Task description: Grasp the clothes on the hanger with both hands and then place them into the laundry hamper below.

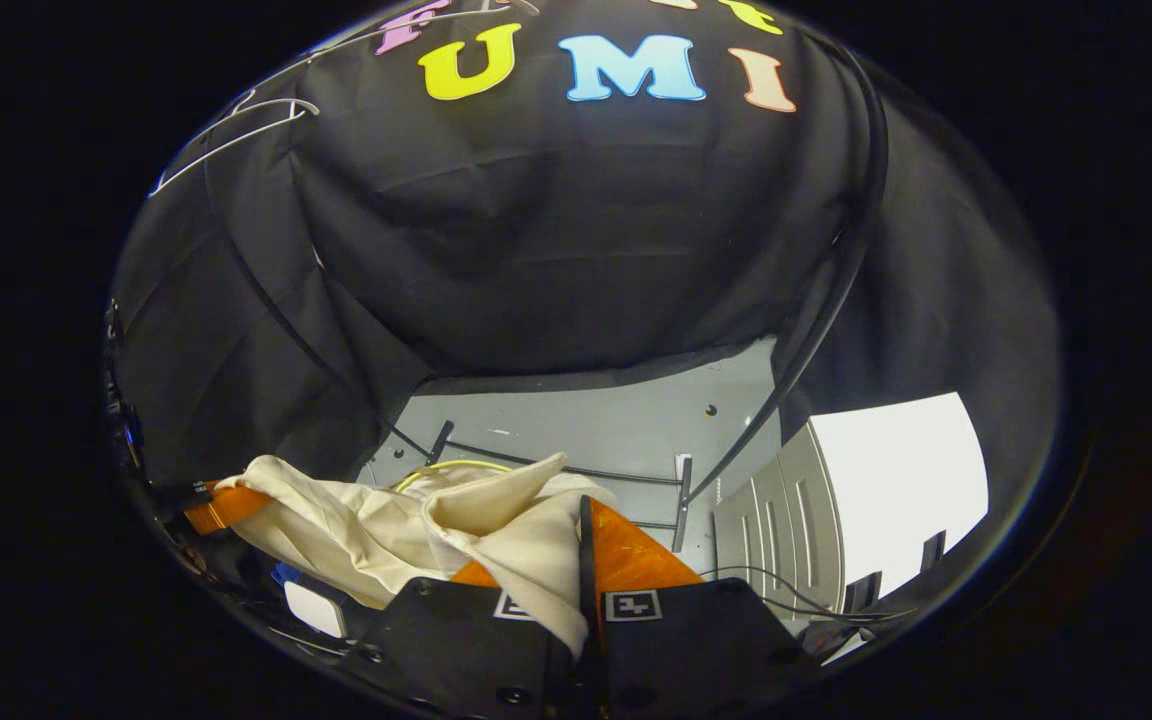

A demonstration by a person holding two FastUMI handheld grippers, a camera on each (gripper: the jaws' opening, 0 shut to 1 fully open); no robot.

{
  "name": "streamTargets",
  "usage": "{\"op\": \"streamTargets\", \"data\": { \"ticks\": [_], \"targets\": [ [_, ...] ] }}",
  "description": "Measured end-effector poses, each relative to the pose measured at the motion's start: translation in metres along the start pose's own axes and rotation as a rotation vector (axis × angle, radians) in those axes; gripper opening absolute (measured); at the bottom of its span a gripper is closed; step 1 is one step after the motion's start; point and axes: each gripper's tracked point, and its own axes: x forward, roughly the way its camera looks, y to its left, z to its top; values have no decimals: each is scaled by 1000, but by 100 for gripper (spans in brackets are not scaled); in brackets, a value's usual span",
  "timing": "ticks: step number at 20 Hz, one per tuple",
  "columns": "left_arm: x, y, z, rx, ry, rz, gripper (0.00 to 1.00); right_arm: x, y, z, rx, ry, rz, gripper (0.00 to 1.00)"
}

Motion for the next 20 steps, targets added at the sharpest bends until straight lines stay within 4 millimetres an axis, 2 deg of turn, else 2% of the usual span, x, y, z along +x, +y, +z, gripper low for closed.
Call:
{"op": "streamTargets", "data": {
  "ticks": [4, 7, 8, 9, 10, 11, 12, 14, 15, 20],
  "targets": [
    [4, -3, -2, 0, 15, -23, 0, 11, 16, 4, -5, 50, 40, 9],
    [8, -7, -6, -31, 23, -41, 0, 14, 29, 2, 1, 79, 93, 15],
    [8, -4, -7, -28, 30, -25, 8, 16, 35, -3, 23, 93, 130, 16],
    [9, -5, -4, -23, 30, -19, 8, 16, 38, -5, 43, 109, 156, 27],
    [8, -7, -2, -19, 27, -17, 26, 12, 43, -11, 58, 125, 193, 24],
    [2, -9, -1, -15, 29, -11, 44, 10, 44, -13, 65, 132, 218, 45],
    [-2, -11, -1, -13, 35, -4, 61, 8, 45, -13, 67, 128, 240, 58],
    [-11, -10, 0, -1, 38, 44, 97, 4, 33, -11, 51, 111, 242, 85],
    [-16, -13, 0, 3, 44, 69, 97, 0, 23, -9, 33, 106, 240, 98],
    [-44, -45, 10, -29, 28, 185, 96, -18, -25, 4, -18, 40, 252, 98]
  ]
}}
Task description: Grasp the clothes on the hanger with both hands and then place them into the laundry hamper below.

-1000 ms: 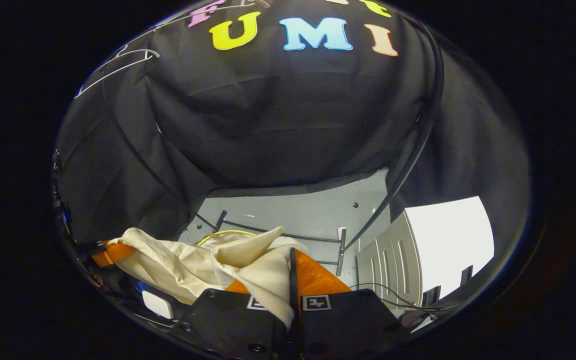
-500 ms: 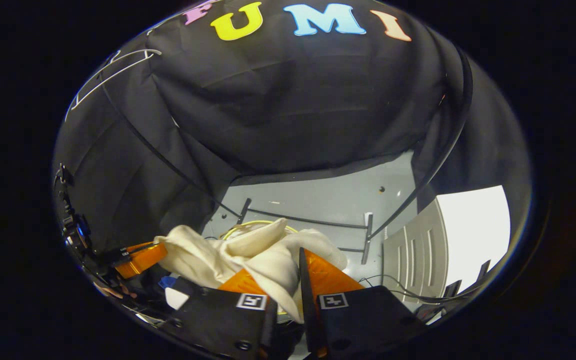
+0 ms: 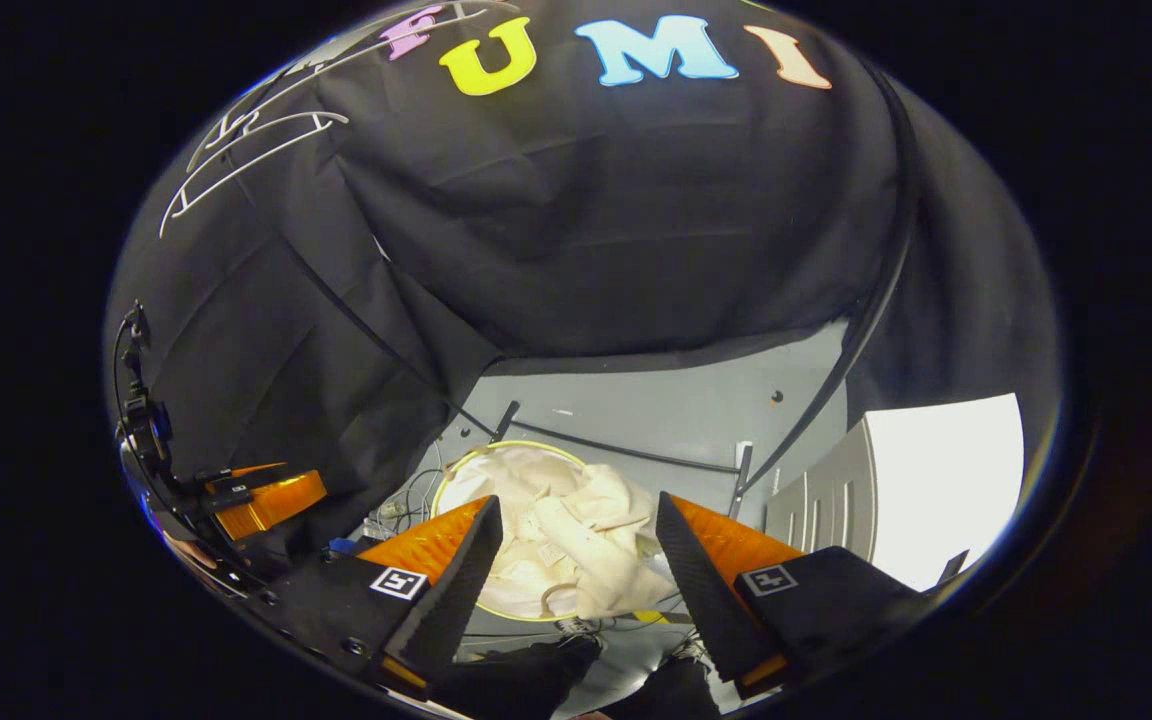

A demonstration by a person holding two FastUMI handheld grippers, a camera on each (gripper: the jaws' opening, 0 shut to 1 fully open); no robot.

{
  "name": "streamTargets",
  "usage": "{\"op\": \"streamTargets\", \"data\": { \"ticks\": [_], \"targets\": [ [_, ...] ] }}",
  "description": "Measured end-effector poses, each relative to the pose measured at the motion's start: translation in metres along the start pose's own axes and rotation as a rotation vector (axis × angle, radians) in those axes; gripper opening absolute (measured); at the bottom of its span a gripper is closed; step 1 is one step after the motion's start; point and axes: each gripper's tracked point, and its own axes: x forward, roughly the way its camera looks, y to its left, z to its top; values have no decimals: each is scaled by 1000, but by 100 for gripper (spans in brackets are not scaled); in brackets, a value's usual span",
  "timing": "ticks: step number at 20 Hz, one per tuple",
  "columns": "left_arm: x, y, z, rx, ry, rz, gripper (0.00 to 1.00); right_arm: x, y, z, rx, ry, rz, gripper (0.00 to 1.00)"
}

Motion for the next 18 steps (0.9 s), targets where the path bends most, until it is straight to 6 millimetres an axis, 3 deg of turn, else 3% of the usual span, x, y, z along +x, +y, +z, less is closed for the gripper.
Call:
{"op": "streamTargets", "data": {
  "ticks": [4, 9, 12, 14, 18],
  "targets": [
    [-29, -30, 16, -9, -46, 67, 97, -26, -41, 17, -10, -81, -22, 98],
    [-74, -72, 55, -35, -148, 129, 98, -67, -92, 42, -70, -222, -75, 98],
    [-108, -88, 97, -35, -268, 189, 97, -91, -113, 60, -116, -312, -98, 98],
    [-139, -109, 130, -30, -346, 201, 97, -107, -120, 78, -133, -378, -103, 98],
    [-208, -149, 202, 61, -531, 183, 98, -143, -115, 129, -132, -526, -110, 98]
  ]
}}
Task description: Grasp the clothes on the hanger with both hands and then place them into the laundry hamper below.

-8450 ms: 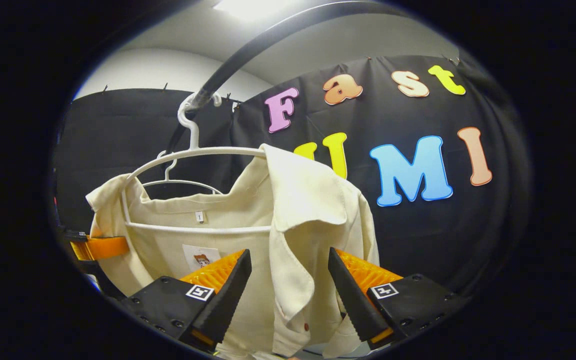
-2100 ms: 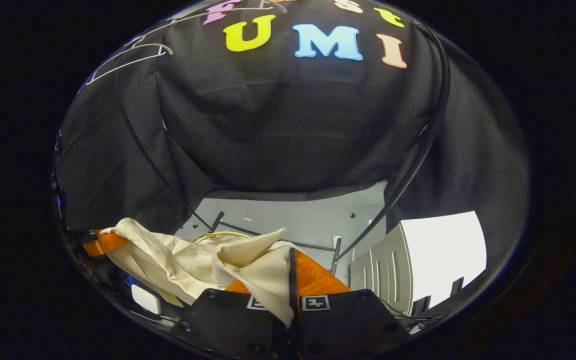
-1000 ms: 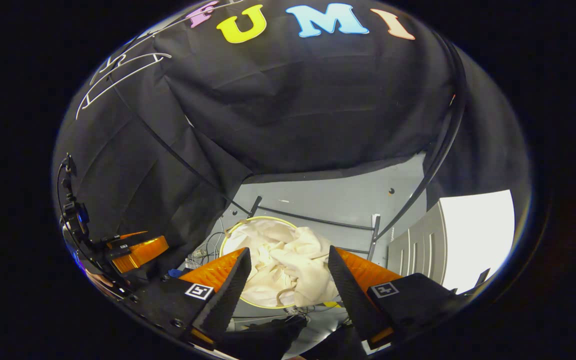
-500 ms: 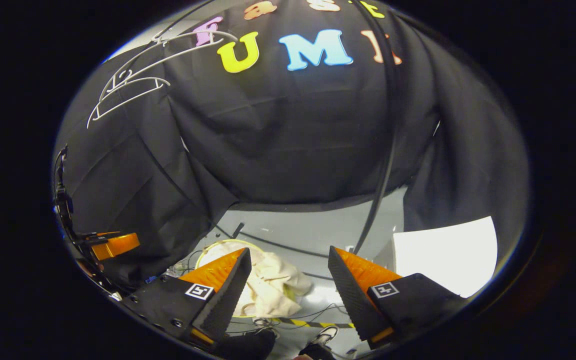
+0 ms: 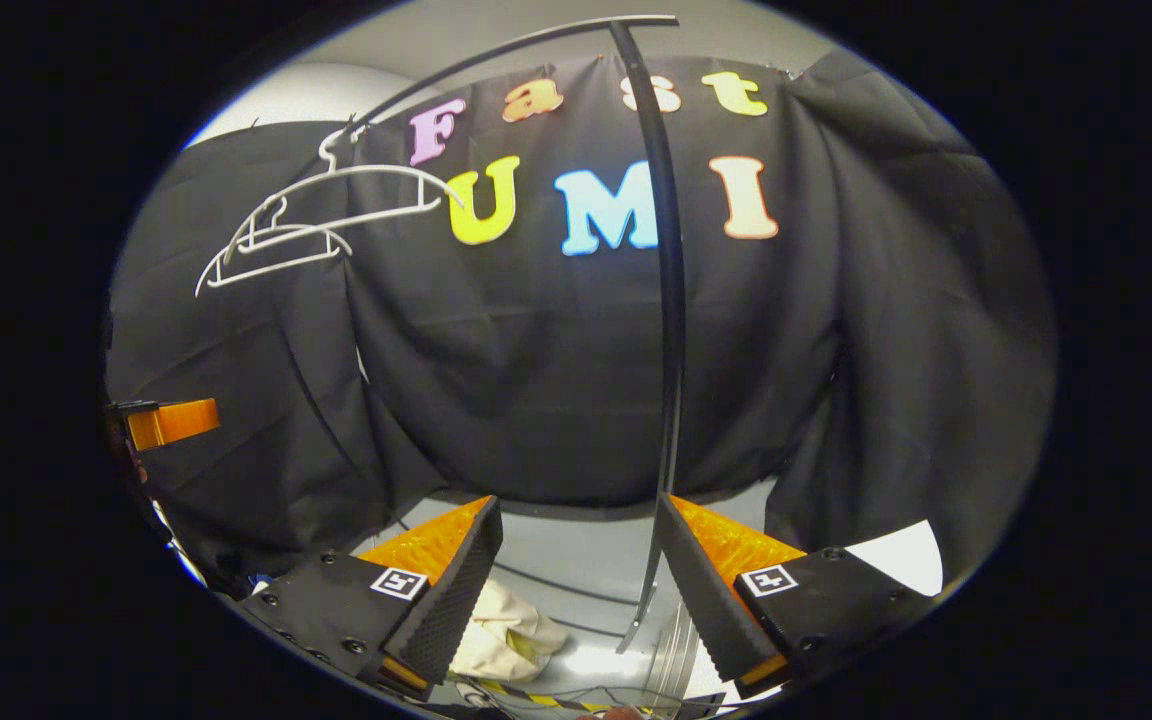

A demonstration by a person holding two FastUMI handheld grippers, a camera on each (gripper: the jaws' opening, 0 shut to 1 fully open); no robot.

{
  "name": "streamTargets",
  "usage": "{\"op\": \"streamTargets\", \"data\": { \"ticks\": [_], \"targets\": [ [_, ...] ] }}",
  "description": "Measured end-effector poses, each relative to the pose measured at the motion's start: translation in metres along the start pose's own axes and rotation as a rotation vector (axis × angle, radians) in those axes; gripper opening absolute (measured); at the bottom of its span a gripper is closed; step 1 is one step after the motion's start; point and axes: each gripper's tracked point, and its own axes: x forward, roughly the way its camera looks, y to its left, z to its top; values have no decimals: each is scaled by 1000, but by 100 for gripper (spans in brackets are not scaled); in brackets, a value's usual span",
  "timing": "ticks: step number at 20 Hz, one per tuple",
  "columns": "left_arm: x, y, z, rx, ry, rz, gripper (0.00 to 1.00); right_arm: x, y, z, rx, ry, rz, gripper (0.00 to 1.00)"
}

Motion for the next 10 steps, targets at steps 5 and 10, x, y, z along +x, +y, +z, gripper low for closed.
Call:
{"op": "streamTargets", "data": {
  "ticks": [5, 10],
  "targets": [
    [-29, -14, 102, 19, -231, -91, 97, -17, 9, 77, -6, -177, -55, 93],
    [-76, 6, 156, -18, -395, -198, 97, -54, 27, 152, -15, -375, -133, 100]
  ]
}}
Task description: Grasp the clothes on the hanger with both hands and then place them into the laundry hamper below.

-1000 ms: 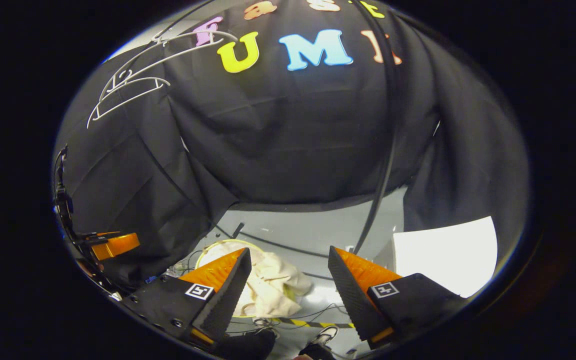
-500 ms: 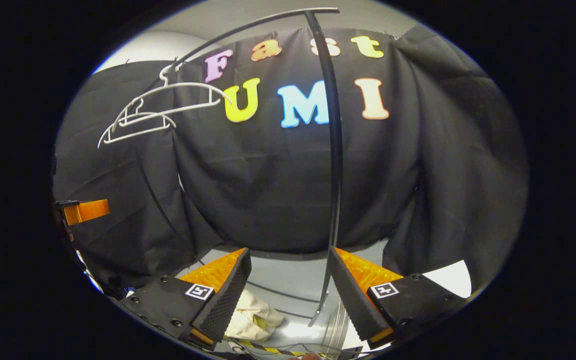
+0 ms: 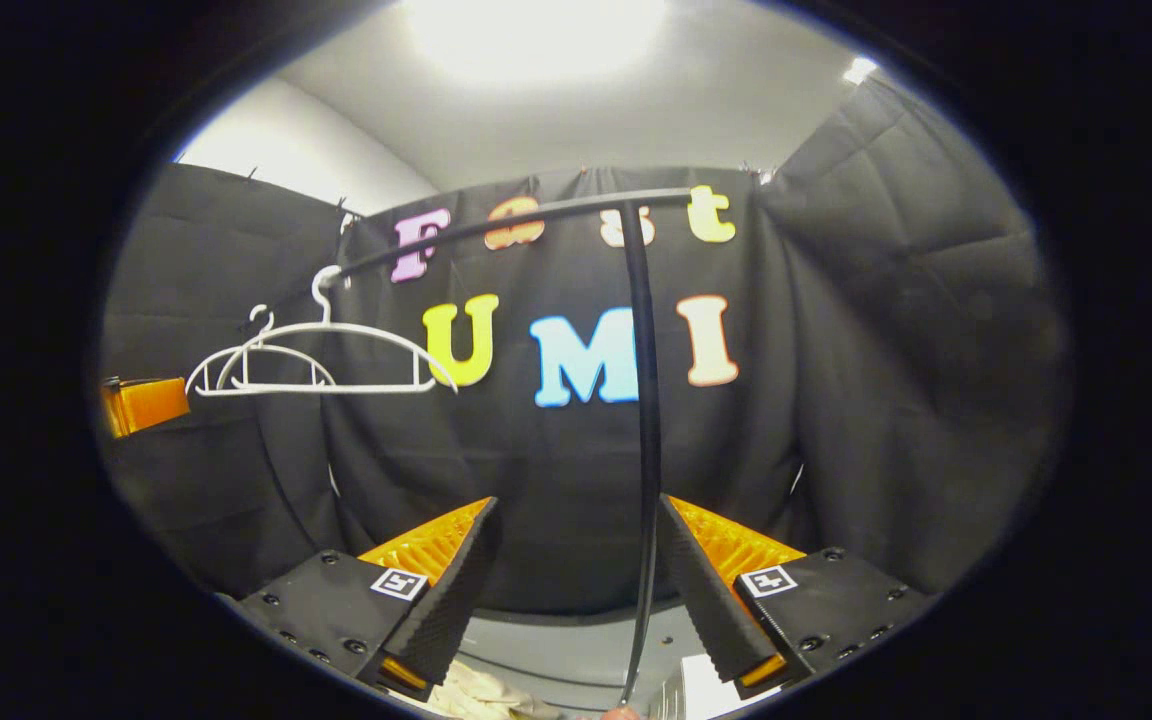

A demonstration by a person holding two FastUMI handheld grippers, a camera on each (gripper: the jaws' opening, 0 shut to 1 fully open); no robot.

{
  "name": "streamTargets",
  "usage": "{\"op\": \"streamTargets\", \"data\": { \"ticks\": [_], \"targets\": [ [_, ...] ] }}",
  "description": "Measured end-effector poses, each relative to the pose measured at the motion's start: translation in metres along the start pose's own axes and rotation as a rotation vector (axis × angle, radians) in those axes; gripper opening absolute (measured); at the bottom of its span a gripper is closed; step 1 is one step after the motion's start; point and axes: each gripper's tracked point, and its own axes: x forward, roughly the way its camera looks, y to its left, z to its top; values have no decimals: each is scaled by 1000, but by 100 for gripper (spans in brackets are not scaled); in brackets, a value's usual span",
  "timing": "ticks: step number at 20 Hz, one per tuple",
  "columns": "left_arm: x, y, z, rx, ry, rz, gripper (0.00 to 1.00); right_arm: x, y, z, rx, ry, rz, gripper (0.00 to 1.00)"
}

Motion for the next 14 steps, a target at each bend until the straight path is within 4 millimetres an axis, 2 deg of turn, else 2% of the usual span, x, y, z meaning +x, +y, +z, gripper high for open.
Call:
{"op": "streamTargets", "data": {
  "ticks": [1, 2, 4, 6, 8, 11, 14],
  "targets": [
    [-8, 3, 1, -4, -21, -18, 97, -3, 5, 8, -1, -17, -10, 92],
    [-18, 9, 5, -8, -35, -29, 97, -6, 7, 12, 0, -26, -24, 98],
    [-32, 22, 2, -24, -42, -46, 96, -19, 13, 18, 5, -37, -51, 98],
    [-33, 36, -11, -33, -40, -62, 96, -32, 17, 18, -12, -53, -84, 98],
    [-31, 50, -24, -13, -43, -67, 96, -40, 14, 7, -38, -56, -125, 98],
    [-31, 55, -57, 21, 2, -112, 96, -46, 17, -17, -59, -3, -162, 98],
    [-33, 53, -83, -2, 49, -162, 97, -54, 22, -22, -59, 22, -193, 98]
  ]
}}
